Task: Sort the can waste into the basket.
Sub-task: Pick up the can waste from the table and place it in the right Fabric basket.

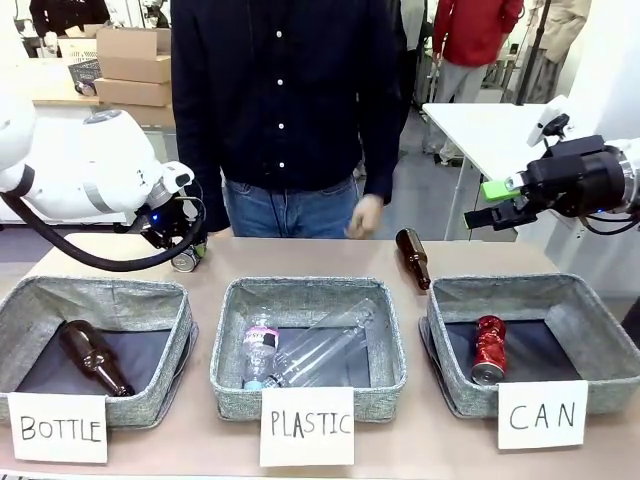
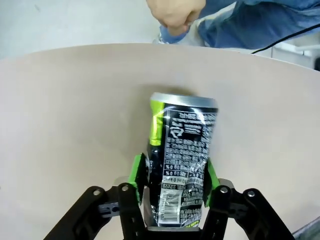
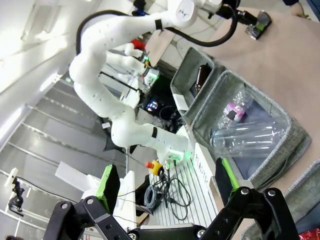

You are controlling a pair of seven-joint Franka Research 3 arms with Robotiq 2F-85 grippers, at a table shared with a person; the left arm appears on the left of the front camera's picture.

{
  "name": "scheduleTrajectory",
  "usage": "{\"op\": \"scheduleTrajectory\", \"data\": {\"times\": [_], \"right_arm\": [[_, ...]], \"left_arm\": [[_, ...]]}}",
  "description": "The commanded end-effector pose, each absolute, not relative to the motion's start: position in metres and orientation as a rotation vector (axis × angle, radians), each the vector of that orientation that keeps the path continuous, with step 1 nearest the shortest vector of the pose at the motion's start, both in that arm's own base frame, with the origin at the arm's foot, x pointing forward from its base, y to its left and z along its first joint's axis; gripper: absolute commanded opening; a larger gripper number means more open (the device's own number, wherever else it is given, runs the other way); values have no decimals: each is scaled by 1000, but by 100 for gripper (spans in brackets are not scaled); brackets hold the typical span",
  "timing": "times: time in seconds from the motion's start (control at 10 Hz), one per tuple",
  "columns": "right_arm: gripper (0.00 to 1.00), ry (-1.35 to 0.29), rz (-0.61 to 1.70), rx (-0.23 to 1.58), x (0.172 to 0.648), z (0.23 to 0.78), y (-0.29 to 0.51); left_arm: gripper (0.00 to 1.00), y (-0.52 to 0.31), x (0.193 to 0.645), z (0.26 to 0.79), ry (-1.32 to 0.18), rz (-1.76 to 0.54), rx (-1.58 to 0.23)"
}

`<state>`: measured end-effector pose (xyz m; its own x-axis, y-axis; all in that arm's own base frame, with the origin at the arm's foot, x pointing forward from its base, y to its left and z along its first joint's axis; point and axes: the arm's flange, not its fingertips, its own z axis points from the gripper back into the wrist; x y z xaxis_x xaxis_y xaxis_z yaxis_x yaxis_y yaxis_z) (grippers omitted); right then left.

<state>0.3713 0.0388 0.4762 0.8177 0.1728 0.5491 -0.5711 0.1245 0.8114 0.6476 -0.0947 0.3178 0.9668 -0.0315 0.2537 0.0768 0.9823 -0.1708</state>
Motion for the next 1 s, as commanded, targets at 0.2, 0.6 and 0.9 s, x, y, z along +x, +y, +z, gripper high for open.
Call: {"op": "scheduleTrajectory", "data": {"times": [0.2,0.6,0.9], "right_arm": [[100,-343,549,1332,371,481,40],[100,-343,549,1332,371,481,40],[100,-343,549,1332,371,481,40]], "left_arm": [[0,-93,648,316,-245,-24,-142],[0,-87,625,368,-293,4,-240],[0,-88,502,512,-402,-198,-481]]}}
